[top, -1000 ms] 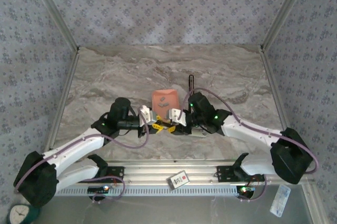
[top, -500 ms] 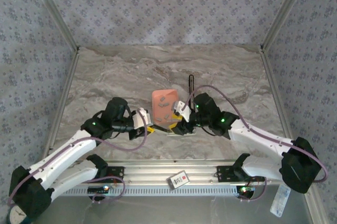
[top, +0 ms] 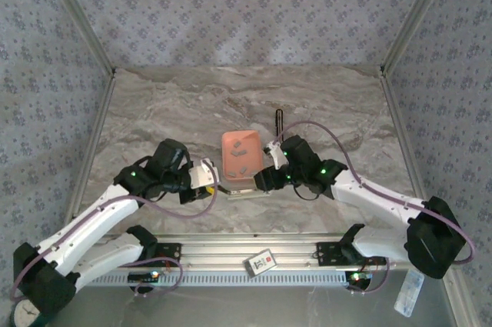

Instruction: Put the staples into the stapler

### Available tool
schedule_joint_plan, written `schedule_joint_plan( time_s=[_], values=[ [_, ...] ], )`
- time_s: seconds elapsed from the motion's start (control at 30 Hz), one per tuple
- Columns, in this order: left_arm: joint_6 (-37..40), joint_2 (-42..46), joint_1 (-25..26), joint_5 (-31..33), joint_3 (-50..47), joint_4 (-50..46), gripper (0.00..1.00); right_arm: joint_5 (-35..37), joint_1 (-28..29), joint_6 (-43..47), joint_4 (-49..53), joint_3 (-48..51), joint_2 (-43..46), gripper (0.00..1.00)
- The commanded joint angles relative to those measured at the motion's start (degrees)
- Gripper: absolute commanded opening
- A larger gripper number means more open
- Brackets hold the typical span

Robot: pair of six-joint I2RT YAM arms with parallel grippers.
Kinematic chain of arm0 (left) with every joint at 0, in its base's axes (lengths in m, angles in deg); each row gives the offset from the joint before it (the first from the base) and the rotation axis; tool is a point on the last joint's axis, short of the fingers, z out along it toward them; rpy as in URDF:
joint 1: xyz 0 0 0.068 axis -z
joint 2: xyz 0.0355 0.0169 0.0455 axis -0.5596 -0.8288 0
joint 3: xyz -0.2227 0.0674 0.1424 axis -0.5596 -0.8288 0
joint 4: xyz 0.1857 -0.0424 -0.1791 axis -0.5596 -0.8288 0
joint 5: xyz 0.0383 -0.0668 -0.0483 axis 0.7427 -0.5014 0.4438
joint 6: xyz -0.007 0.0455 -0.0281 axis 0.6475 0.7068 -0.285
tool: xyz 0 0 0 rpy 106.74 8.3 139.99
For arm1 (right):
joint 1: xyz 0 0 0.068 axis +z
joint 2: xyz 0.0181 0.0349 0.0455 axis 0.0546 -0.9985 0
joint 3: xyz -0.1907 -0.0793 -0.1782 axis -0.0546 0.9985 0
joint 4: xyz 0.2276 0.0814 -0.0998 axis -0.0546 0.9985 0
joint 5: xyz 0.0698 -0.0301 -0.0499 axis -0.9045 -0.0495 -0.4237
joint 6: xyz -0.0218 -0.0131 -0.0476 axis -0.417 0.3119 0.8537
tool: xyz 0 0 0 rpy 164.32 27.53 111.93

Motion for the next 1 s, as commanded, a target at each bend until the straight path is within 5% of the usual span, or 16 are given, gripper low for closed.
schedule_joint_plan(
  time_s=[0.0, 0.3, 0.97],
  values=[
    [3.0, -1.0, 0.1, 1.1, 3.8, -3.5, 0.06, 0.2, -1.3, -10.0, 1.0, 2.6, -1.3, 0.49],
    [5.4, -4.9, 0.2, 1.7, 8.0, -7.5, 0.05, -2.5, -2.2, -19.6, 0.0, 2.7, -9.4, 0.43],
    [7.4, -10.5, 1.8, 4.1, 12.6, -10.9, 0.04, -3.0, -0.6, -22.2, -3.3, 2.0, -15.4, 0.29]
  ],
)
